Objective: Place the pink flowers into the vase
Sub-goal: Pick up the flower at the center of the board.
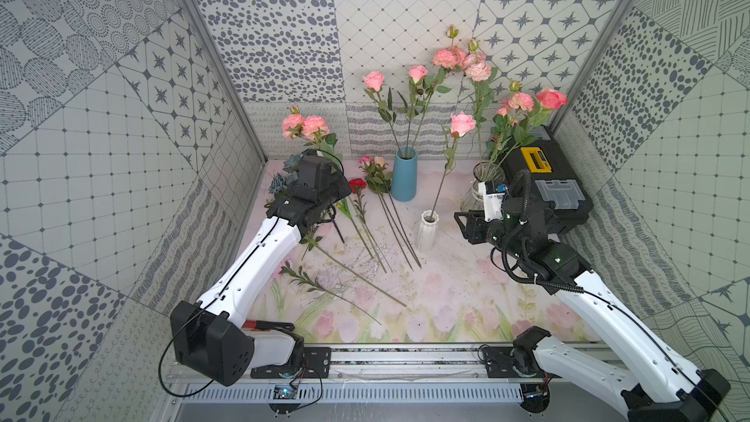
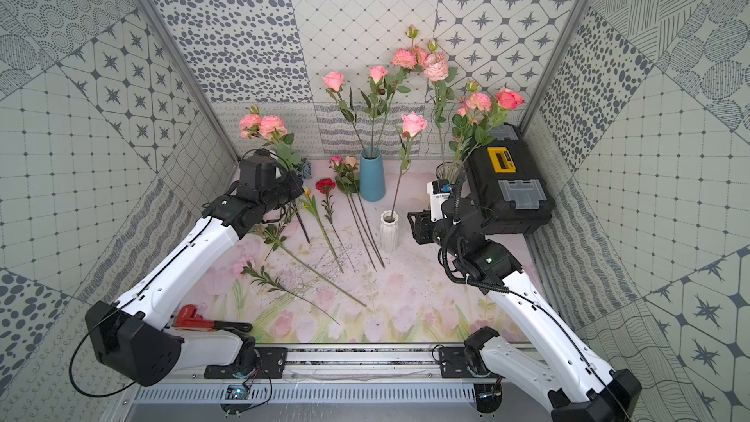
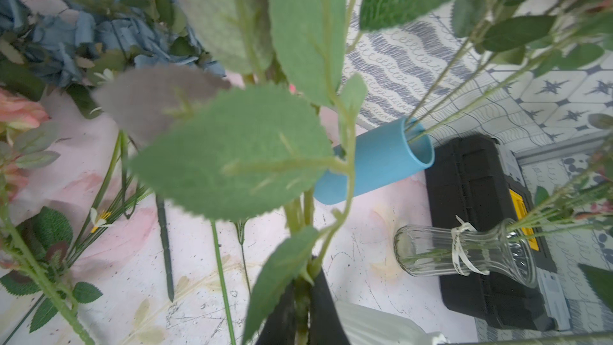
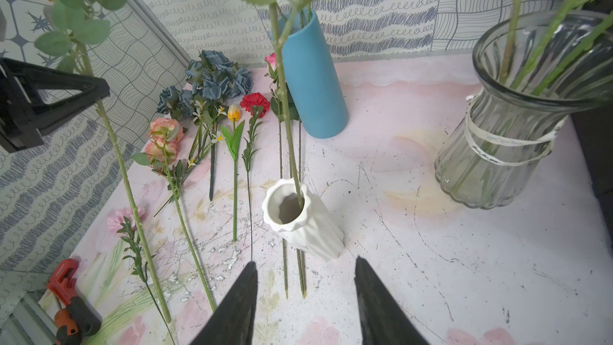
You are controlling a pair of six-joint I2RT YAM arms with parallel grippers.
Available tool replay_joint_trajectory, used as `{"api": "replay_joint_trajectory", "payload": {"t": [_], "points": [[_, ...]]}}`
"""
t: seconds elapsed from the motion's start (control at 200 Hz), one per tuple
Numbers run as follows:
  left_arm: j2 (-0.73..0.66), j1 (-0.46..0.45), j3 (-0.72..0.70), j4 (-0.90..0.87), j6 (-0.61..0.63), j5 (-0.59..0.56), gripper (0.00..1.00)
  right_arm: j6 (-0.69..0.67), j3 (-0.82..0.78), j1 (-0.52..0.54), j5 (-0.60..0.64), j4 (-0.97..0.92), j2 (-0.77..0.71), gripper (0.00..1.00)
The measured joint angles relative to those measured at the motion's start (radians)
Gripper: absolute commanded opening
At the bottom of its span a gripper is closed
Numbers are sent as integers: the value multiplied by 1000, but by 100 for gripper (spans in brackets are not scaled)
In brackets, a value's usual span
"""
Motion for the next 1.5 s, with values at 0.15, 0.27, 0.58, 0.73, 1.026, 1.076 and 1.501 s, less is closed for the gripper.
{"api": "replay_joint_trajectory", "payload": {"t": [0.15,0.27,0.58,0.73,1.026,1.076,1.501], "points": [[-9,-72,21,19,44,-49,0,3,0,0,-15,-24,22,48],[-8,-112,39,33,74,-86,0,11,0,-1,-24,-35,34,48],[64,-180,143,72,153,-137,0,34,1,-8,-46,-37,47,48],[93,-203,203,95,184,-153,0,48,1,-25,-65,-35,47,48],[134,-253,292,138,240,-205,0,62,-8,-57,-110,-16,55,48],[143,-260,310,146,250,-214,0,68,-14,-63,-118,-8,56,48],[224,-296,454,200,288,-247,0,100,-48,-82,-171,56,104,48]]}}
